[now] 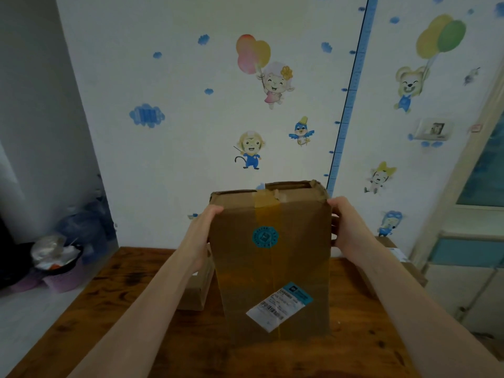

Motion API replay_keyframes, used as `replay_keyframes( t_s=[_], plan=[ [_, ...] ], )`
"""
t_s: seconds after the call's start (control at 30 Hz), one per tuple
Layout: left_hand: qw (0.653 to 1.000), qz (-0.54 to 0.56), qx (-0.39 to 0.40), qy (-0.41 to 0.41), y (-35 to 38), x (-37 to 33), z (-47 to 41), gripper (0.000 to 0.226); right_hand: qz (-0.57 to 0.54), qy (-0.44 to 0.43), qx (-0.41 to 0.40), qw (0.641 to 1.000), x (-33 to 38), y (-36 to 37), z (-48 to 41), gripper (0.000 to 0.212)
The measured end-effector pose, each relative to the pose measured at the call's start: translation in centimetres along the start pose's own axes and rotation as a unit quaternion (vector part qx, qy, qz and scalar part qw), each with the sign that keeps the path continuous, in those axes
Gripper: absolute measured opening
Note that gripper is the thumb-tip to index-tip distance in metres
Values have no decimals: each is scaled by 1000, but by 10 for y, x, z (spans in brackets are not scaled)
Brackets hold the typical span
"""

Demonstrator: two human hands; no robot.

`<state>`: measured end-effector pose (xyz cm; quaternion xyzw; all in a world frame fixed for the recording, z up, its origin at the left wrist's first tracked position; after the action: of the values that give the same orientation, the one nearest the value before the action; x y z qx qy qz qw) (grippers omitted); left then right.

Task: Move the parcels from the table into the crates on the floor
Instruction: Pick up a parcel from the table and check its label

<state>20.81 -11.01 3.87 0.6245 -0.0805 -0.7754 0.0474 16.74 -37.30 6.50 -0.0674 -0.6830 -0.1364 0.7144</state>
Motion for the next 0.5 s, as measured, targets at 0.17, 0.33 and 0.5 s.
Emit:
replay_keyframes(
  t_s=[0.17,0.33,0.5],
  plan=[
    [1000,8,17,19,1,-2,-1,11,-11,38,56,998,-6,3,5,46],
    [995,-66,23,69,8,-9,2,32,-4,59,25,998,-20,-1,9,28],
    [991,-94,7,95,5,-13,2,52,4,27,-10,1000,-29,0,9,37]
  ],
)
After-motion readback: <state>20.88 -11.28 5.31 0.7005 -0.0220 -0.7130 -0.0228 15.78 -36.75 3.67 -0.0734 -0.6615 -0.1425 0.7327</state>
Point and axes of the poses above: each hand's wrist, its own z-axis away from the middle knuckle, its own y-axis out of the palm, x = y × z, the point moved 8 cm from there along -z, towards the middle knuckle, and after that the axes turned 3 degrees about -y, right-handed, at the moved point
